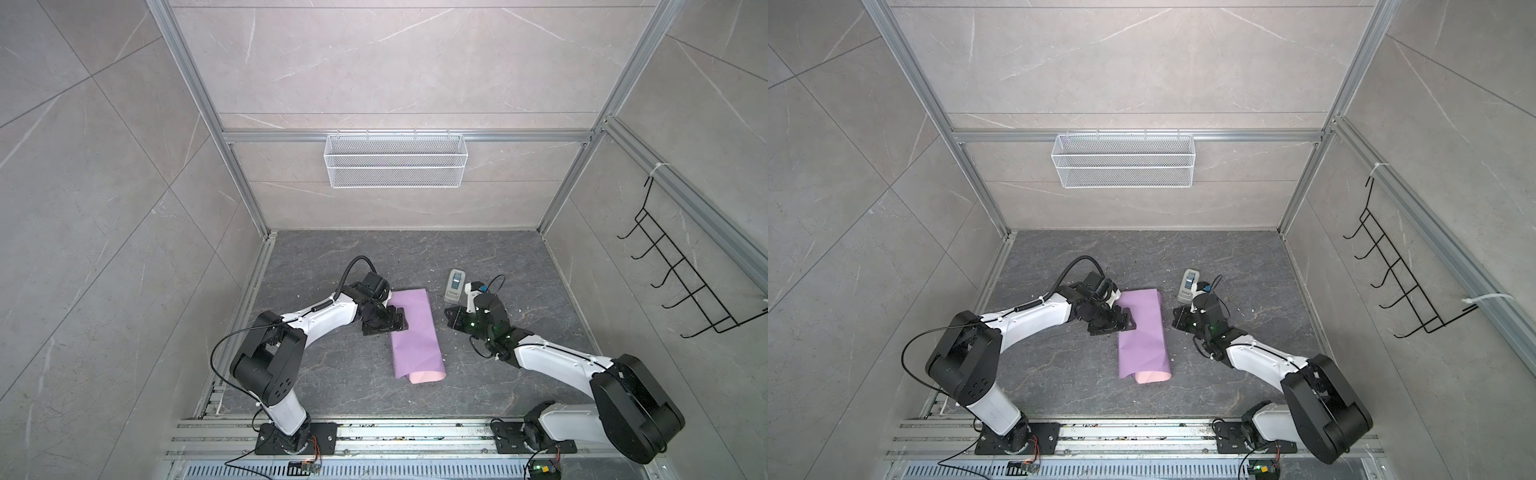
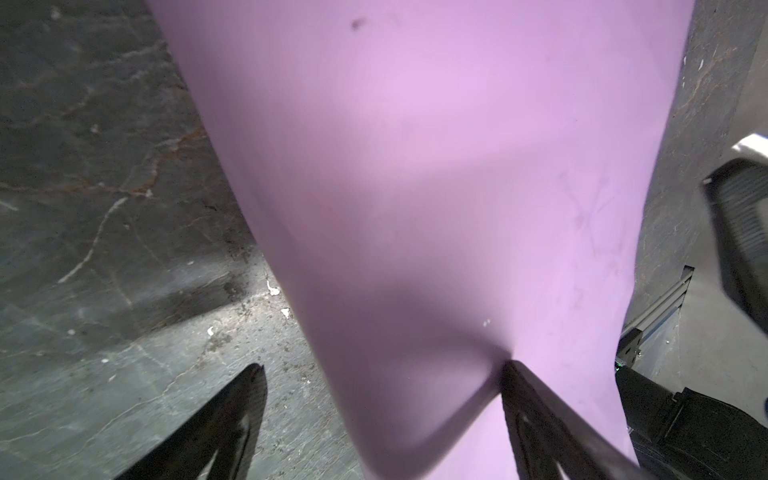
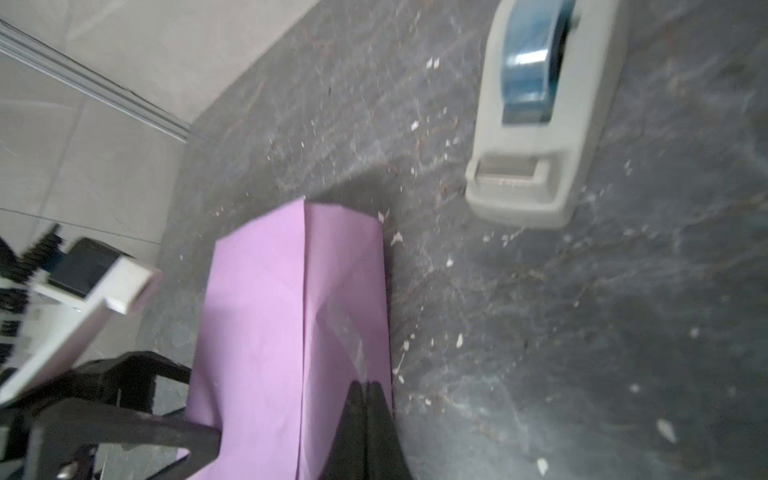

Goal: Wrap the gift box in paper

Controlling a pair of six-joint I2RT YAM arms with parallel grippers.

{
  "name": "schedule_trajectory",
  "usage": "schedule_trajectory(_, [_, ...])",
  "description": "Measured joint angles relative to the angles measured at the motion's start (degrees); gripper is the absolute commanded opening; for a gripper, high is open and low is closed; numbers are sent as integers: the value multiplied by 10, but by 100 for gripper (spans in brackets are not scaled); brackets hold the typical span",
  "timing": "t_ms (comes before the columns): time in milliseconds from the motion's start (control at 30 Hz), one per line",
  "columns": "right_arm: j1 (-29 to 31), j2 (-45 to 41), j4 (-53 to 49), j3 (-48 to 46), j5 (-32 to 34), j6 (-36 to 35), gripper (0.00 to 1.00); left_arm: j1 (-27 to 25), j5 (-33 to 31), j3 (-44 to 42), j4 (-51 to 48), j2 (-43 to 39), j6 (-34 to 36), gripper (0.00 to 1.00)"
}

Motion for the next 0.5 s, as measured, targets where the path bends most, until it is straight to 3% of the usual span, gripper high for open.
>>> schedule_trajectory(100, [-40,-3,-33,11,-98,-41,0,0,0,0,0,0,0,89])
schedule_trajectory(267, [-51,-2,-143,60,-227,-131,0,0,0,0,0,0,0,89])
schedule_trajectory(500, [-51,14,-270,125,-292,-240,0,0,0,0,0,0,0,89])
